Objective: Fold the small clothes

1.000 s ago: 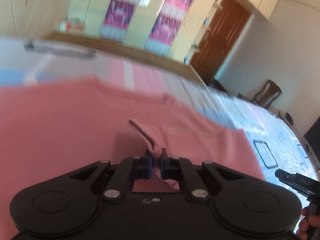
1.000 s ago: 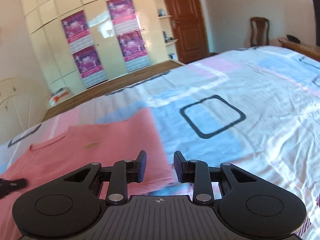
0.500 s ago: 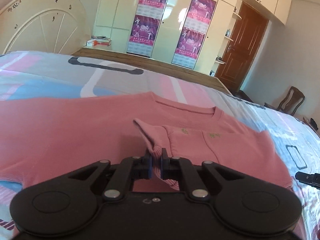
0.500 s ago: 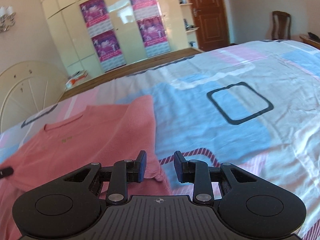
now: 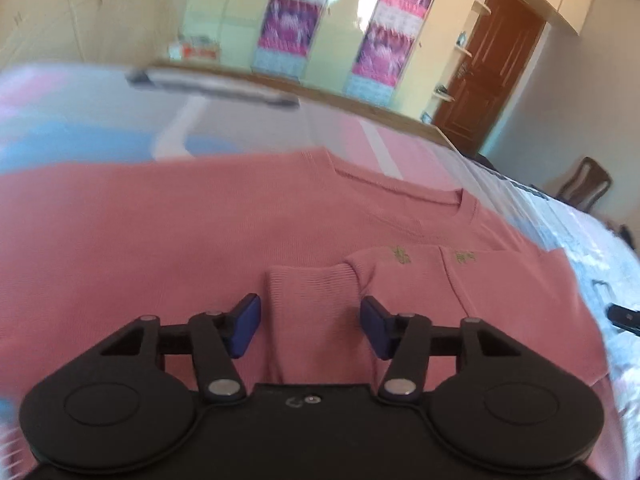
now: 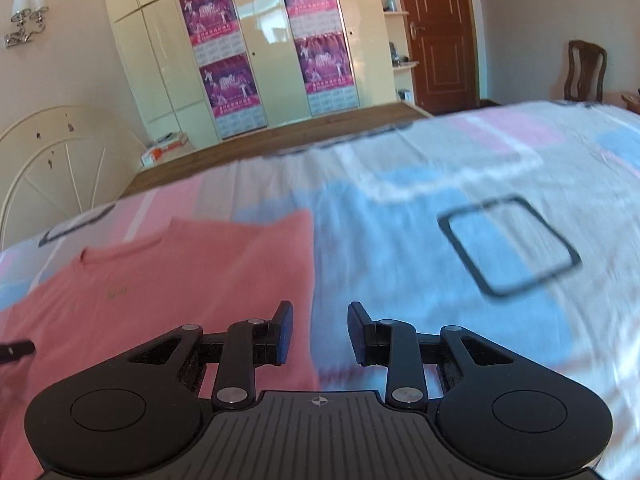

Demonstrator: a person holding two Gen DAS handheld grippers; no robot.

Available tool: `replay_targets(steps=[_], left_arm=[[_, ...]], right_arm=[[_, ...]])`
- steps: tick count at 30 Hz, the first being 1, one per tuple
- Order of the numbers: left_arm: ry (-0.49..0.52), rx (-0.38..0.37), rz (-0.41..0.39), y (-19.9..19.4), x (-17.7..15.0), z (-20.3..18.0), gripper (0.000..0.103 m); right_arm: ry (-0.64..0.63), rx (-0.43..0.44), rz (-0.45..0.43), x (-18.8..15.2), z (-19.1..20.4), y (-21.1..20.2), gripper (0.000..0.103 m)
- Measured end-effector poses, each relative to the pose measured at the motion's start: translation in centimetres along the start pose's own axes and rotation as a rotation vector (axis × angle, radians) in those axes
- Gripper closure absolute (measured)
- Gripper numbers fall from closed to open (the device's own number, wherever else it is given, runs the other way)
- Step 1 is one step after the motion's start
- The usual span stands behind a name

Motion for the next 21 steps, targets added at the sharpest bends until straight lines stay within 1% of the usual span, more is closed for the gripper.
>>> replay_targets(steps=[1,2,3,4,5,6,8,9,11,12,13,14,15,17,18,19,20,21], left_arm=[[0.004,-0.019,-0.013,0.4,0.3,-0.2,0.071],[0.0,-0.03,-0.018,0.5,0.5,-0.2,0.097],[-0.03,-0.017,-0.062,0.0,0.8,0.0,0.097],[-0.044,-0.012,-0.106,-0.9,0.9,0.1,0.097],[-0.037,0.01,-0.126,-1.4,0.8,0.2,0.097],[-0.022,0.027,-0.13,-1.6,0.5,0.3,0.097],[0.009,0.054,-0.094,-1.0,-0.4,0.3,0.097],[0.011,0.063,-0.074,-0.5,-1.1,0.5,0.096],[-0.008,0.055,-0.084,-0.5,-1.4,0.8,0.096],[-0.007,0.061,-0.083,-0.5,-1.2,0.8,0.094],[-0.003,0.073,-0.079,-0.6,-1.1,0.7,0.091],[-0.006,0.086,-0.073,-0.7,-0.9,0.8,0.085],[-0.016,0.111,-0.081,-1.1,-0.6,1.1,0.08],[-0.006,0.165,-0.142,-2.6,0.0,1.4,0.082],[-0.001,0.165,-0.162,-3.2,0.2,1.2,0.08],[0.004,0.141,-0.17,-3.5,0.5,0.7,0.08],[0.03,0.115,-0.166,-3.4,0.6,-0.2,0.08],[0.069,0.104,-0.162,-3.2,0.7,-1.1,0.078]], right_arm=[[-0.004,0.002,-0.002,0.6,-0.1,0.7,0.072],[-0.008,0.008,-0.003,1.1,-0.1,1.3,0.072],[-0.016,0.012,0.0,1.5,-0.2,2.0,0.085],[-0.025,0.015,0.009,1.8,-0.1,2.6,0.094],[-0.032,0.022,0.014,2.1,0.0,3.0,0.101],[-0.041,0.028,0.012,2.4,0.1,3.5,0.101],[-0.074,0.053,0.017,2.8,0.6,4.6,0.102],[-0.095,0.057,0.028,2.8,0.8,5.4,0.102],[-0.133,0.038,0.066,2.8,0.8,7.6,0.102],[-0.135,0.011,0.113,2.5,0.2,9.0,0.103],[-0.132,0.0,0.116,2.4,-0.3,9.7,0.103],[-0.128,0.002,0.111,2.7,-0.7,9.9,0.103],[-0.121,0.002,0.117,3.1,-0.8,9.9,0.103],[-0.129,0.001,0.089,4.2,-0.8,9.2,0.103],[-0.138,0.017,0.069,4.8,-0.7,9.0,0.103],[-0.147,0.032,0.059,5.1,-0.6,9.1,0.103],[-0.158,0.036,0.068,5.3,-0.4,9.6,0.103],[-0.169,0.028,0.095,5.3,-0.4,10.4,0.103]])
Point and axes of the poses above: each gripper's, at about its wrist camera, not at the fingertips, and y roughly the way its jaws point, z to its left, x to its top, the point moved 4 cm from there along y, roughly the way its jaws point, and after that the axes turned 10 degrees about x, right-handed, at the moved point
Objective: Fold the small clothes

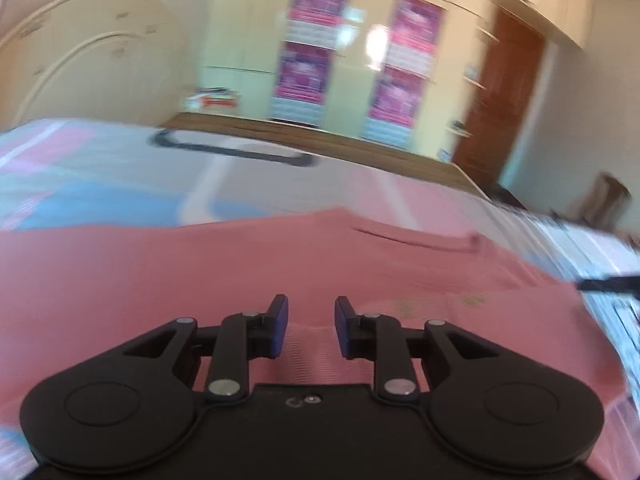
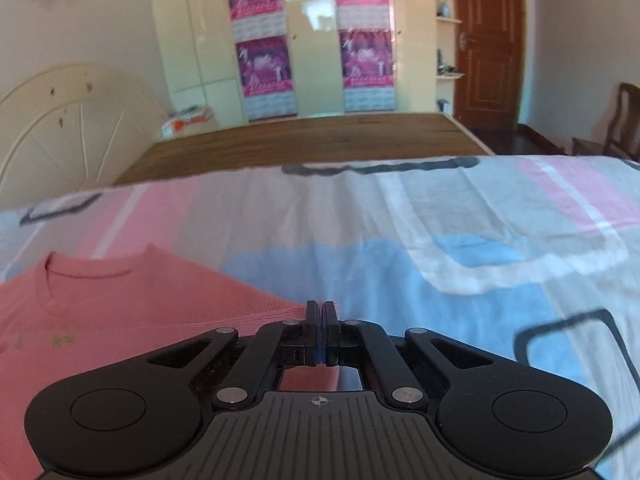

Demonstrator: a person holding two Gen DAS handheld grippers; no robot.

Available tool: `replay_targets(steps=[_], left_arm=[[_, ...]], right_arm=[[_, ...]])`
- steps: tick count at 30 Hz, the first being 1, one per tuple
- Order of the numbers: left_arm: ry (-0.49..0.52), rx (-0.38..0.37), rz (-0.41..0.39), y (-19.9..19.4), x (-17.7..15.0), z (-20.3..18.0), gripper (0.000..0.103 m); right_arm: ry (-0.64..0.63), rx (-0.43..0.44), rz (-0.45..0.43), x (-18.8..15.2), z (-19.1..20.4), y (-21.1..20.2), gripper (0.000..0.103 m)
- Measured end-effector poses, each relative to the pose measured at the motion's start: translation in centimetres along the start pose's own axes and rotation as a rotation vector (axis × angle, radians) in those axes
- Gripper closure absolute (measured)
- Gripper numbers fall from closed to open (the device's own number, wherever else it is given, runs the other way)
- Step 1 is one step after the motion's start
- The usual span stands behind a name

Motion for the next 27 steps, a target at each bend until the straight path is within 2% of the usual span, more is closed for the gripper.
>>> replay_targets(steps=[1,3,6,8,9,10,13,14,16,18,20,22,23,25,27], left_arm=[[0.046,-0.018,0.01,0.3,-0.1,-1.2,0.076],[0.095,-0.055,0.113,2.5,-0.8,-2.8,0.062],[0.138,-0.028,0.097,3.0,-1.0,-3.4,0.062],[0.13,0.006,0.068,1.6,-0.7,-3.7,0.063],[0.107,-0.025,0.035,0.3,-0.8,-3.8,0.062],[0.101,-0.054,0.026,-0.6,-1.1,-4.3,0.062],[0.164,-0.064,0.055,-1.9,-3.8,-5.9,0.06],[0.173,-0.058,0.084,-1.4,-4.8,-6.3,0.062],[0.173,-0.041,0.065,-2.0,-5.2,-6.8,0.062],[0.167,-0.035,0.042,-3.3,-4.8,-7.3,0.062],[0.176,-0.029,0.003,-4.3,-5.1,-7.8,0.059],[0.177,-0.019,0.096,-2.6,-5.9,-7.7,0.057],[0.162,-0.029,0.07,-2.5,-6.0,-7.4,0.057],[0.162,-0.028,0.088,-2.7,-5.5,-7.4,0.057],[0.145,-0.023,0.069,-3.2,-4.9,-6.6,0.058]], right_arm=[[-0.006,-0.021,0.052,-0.1,-0.2,1.2,0.103],[-0.018,-0.032,0.052,-0.1,-0.4,2.0,0.103],[-0.017,-0.034,0.082,0.0,-0.3,1.4,0.103],[-0.017,-0.015,0.09,-0.8,0.0,-0.2,0.103],[-0.031,-0.005,0.08,-1.5,0.6,-1.5,0.103],[-0.04,0.018,0.066,-2.2,1.2,-3.0,0.103],[-0.061,0.066,0.078,-6.1,3.2,-6.6,0.103],[-0.07,0.064,0.103,-7.6,3.7,-7.0,0.103],[-0.126,0.022,0.079,-9.6,4.4,-7.9,0.103],[-0.11,0.008,0.068,-9.3,5.1,-8.9,0.103],[-0.073,0.047,0.011,-9.0,5.6,-10.3,0.103],[-0.077,0.04,0.047,-9.7,6.0,-10.1,0.103],[-0.069,0.028,0.1,-10.4,5.9,-9.3,0.103],[-0.071,0.017,0.099,-10.6,6.0,-9.4,0.103],[-0.048,0.019,0.072,-9.7,6.3,-10.3,0.103]])
Point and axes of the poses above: each gripper's, at about its wrist camera, not at the fingertips, and y roughly the way its jaws point, z to its left, x to its top, the point moved 4 cm from there along y, roughly the way its jaws point, and after that the axes turned 10 degrees about x, right-handed, at the moved point
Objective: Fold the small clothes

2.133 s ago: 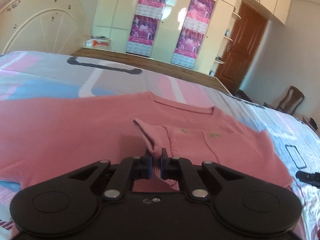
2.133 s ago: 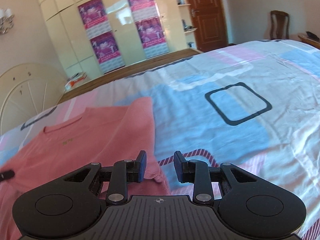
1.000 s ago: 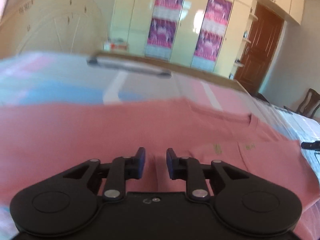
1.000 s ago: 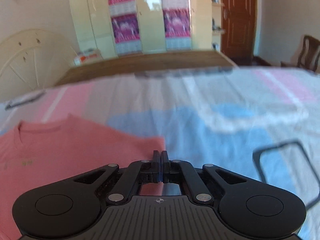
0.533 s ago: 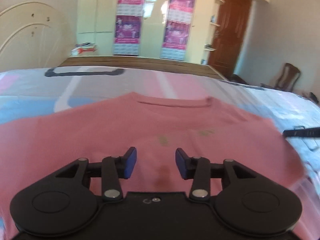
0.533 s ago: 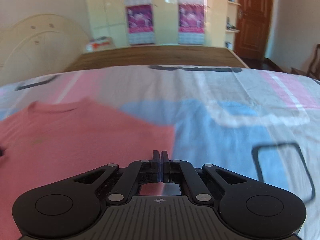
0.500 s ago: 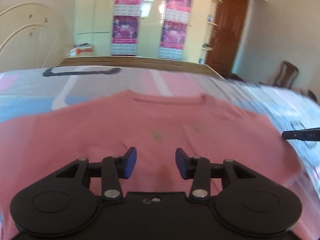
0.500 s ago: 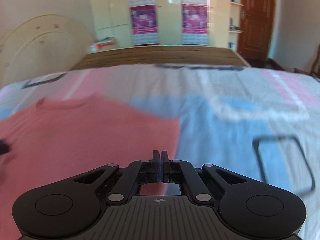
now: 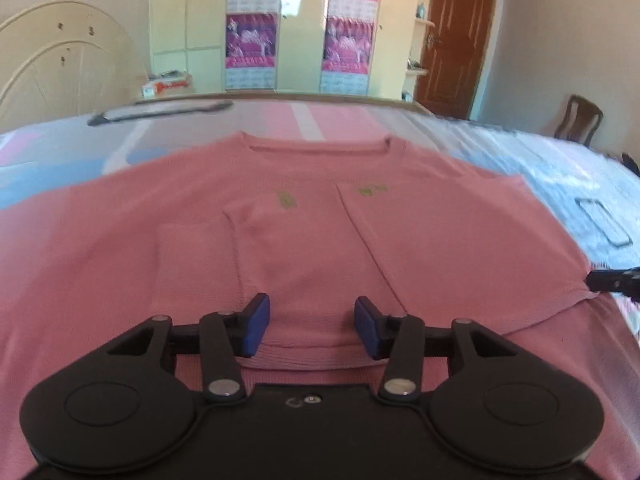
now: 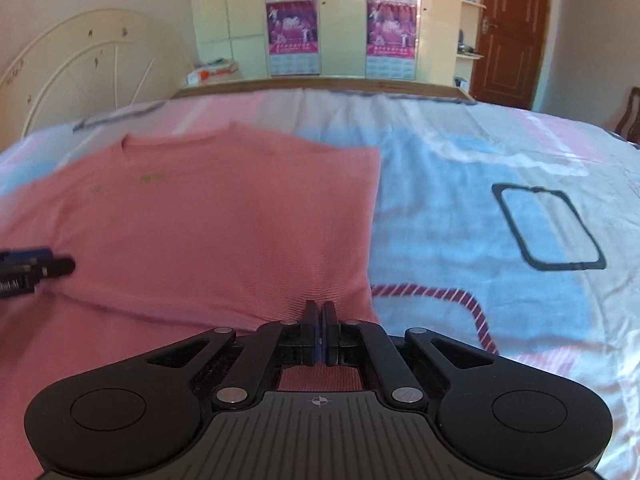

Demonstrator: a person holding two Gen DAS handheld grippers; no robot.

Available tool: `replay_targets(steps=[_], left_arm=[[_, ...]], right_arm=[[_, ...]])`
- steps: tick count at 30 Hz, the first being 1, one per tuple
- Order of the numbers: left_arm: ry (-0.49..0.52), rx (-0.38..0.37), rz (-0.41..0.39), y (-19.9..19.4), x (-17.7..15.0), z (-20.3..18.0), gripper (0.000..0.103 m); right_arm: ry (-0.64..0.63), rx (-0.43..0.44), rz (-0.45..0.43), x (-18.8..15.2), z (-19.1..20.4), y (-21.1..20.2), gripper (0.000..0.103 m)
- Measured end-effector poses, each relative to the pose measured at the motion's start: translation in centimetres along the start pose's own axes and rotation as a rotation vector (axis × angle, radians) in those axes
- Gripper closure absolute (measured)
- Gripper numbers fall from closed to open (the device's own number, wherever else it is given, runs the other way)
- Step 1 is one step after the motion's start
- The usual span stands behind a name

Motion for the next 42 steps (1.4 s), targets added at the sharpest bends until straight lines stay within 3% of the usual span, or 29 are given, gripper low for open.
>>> replay_targets(steps=[5,10,11,13,14,18,21,23,29,31,32,34,37,42], left_arm=[[-0.14,0.097,0.004,-1.7,-0.8,6.5,0.055],[-0.358,0.302,-0.022,-5.0,-2.9,19.0,0.051],[-0.383,0.345,-0.026,-5.7,-3.4,21.3,0.047],[-0.463,0.426,-0.026,-7.2,-4.6,26.3,0.038],[-0.534,0.443,-0.028,-7.8,-5.2,29.2,0.037],[-0.791,0.483,-0.035,-9.1,-7.9,38.1,0.042],[-0.969,0.437,-0.083,-9.1,-9.2,43.2,0.047],[-1.02,0.422,-0.117,-8.7,-9.3,45.2,0.048],[-1.057,0.417,-0.184,-7.4,-8.7,47.5,0.051],[-1.093,0.431,-0.192,-7.5,-8.8,47.8,0.069],[-1.118,0.438,-0.202,-7.6,-9.3,48.5,0.091],[-1.138,0.418,-0.24,-7.8,-9.6,49.1,0.091],[-0.941,0.386,-0.295,-8.7,-6.2,45.8,0.091],[-0.599,0.159,-0.311,-8.7,1.1,33.6,0.091]], right_arm=[[0.043,0.0,-0.059,1.1,0.4,-1.1,0.103],[0.131,0.039,-0.064,1.7,2.0,-0.1,0.103],[0.145,0.042,-0.069,1.9,2.6,0.3,0.1],[0.168,0.045,-0.071,2.0,3.8,1.1,0.074],[0.185,0.049,-0.07,2.1,4.4,1.6,0.049],[0.199,0.085,-0.083,3.0,7.2,2.9,0.048],[0.16,0.094,-0.085,3.6,9.7,3.4,0.048],[0.144,0.091,-0.08,4.0,11.0,3.8,0.048],[0.151,0.062,-0.078,4.7,12.5,4.1,0.048],[0.148,0.048,-0.075,4.9,12.6,4.0,0.048],[0.15,0.043,-0.075,5.0,12.5,3.9,0.048],[0.156,0.039,-0.08,5.1,12.3,3.7,0.048],[0.164,0.033,-0.093,5.1,11.8,3.2,0.048],[0.178,0.033,-0.109,4.8,11.2,2.2,0.048]])
Point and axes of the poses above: each gripper's, at about its wrist camera, not at the fingertips, and y roughly the way its jaws point, z to its left, x to its top, the point moved 4 cm from there along y, roughly the way its jaws point, and after that the axes turned 10 degrees about x, right-handed, at the moved point
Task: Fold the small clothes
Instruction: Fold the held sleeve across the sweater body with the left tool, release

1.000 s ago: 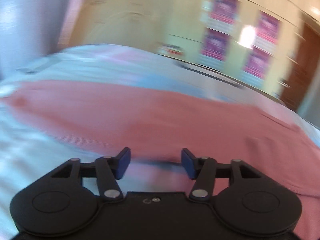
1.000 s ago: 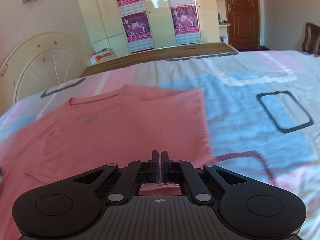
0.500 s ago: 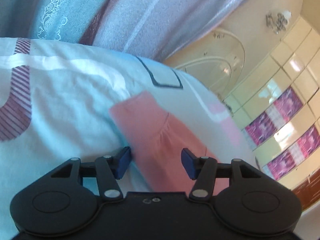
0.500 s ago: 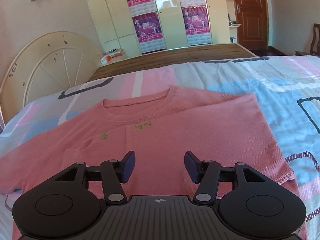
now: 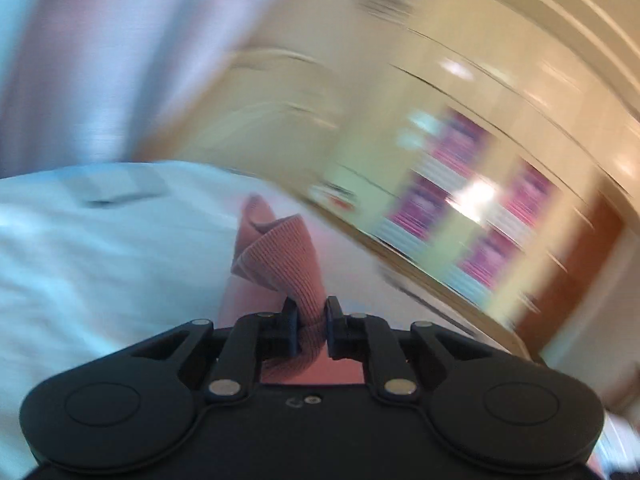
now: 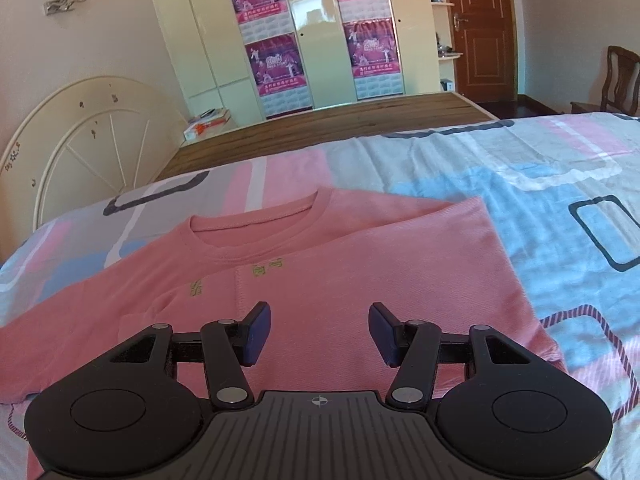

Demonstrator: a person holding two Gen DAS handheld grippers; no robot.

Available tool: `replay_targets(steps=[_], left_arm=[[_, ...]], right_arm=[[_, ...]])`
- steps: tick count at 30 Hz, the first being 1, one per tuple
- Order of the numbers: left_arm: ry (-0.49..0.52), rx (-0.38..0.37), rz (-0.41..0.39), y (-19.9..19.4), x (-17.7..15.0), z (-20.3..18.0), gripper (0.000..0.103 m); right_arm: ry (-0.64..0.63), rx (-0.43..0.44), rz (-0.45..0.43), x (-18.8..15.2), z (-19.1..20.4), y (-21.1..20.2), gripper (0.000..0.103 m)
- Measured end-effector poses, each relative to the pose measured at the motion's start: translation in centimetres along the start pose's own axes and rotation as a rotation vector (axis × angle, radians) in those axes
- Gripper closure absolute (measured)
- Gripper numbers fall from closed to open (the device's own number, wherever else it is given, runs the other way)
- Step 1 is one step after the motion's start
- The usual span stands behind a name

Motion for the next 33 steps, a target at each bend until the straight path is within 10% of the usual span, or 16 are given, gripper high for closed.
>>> replay_targets(steps=[13,15,21,27,33], left_arm=[[0.509,-0.263,0.316,1.4,-16.9,-26.8,0.091],[0.583,-0.275,0.392,2.3,-20.1,-28.0,0.073],[0.594,-0.284,0.3,-0.2,-19.2,-25.9,0.04],[0.558,-0.06,0.168,-3.2,-14.1,-16.1,0.037],[0.478,0.079,0.288,-1.2,-13.6,-8.9,0.04]], right_arm=[[0.108,0.053,-0.023,0.4,-2.5,-2.1,0.048],[0.127,0.068,-0.014,0.2,-2.7,-1.9,0.048],[0.223,0.201,0.032,-0.4,-2.2,-0.1,0.048],[0.238,0.327,0.117,-1.5,0.6,3.6,0.048],[0.259,0.381,0.224,-2.7,2.9,7.2,0.069]])
Point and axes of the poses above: each gripper's, at about its wrist camera, not at the fingertips, and y roughly the way its jaws point, z to its left, x to its top, the point moved 4 cm from there along y, roughly the way its jaws point, and after that the axes turned 10 degrees about x, right-handed, at the moved point
